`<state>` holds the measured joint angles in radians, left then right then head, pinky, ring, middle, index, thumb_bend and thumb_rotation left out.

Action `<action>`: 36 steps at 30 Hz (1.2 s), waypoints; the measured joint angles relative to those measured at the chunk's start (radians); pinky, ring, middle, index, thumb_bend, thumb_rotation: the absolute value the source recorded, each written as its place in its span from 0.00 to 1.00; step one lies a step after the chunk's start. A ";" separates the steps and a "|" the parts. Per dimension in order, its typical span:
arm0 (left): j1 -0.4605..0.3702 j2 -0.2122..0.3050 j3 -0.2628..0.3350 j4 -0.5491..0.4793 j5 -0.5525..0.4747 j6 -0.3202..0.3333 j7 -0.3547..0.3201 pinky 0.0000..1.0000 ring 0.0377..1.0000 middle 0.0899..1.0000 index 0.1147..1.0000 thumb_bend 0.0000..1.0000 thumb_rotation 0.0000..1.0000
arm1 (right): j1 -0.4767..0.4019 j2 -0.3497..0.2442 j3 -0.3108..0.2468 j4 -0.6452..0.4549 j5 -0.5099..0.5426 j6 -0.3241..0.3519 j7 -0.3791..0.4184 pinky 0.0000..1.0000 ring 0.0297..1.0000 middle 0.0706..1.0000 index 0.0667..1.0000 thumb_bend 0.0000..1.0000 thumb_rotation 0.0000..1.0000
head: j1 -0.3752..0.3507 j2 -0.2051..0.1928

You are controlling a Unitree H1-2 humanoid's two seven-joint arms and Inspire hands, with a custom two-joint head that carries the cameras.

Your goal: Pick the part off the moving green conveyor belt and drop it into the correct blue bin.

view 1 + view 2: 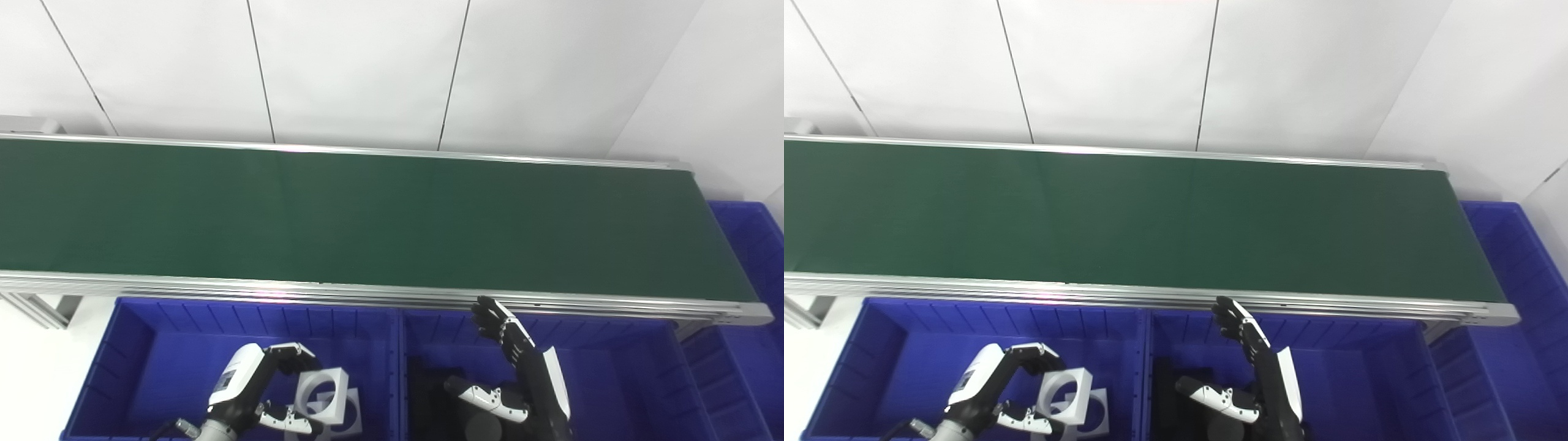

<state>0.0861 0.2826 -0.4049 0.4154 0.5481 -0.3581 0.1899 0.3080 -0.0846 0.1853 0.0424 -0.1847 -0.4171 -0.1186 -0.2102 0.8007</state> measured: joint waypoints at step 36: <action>0.136 -0.131 0.198 -0.349 -0.559 -0.078 -0.352 0.81 0.85 0.85 0.85 0.95 0.46 | 0.004 0.006 0.009 0.028 0.007 0.000 0.013 0.77 0.80 0.81 0.84 0.83 0.33 | 0.005 -0.034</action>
<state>0.2218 0.1514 -0.2065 0.0666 -0.0106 -0.4359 -0.1626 0.3120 -0.0788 0.1943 0.0708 -0.1781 -0.4171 -0.1053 -0.2056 0.7670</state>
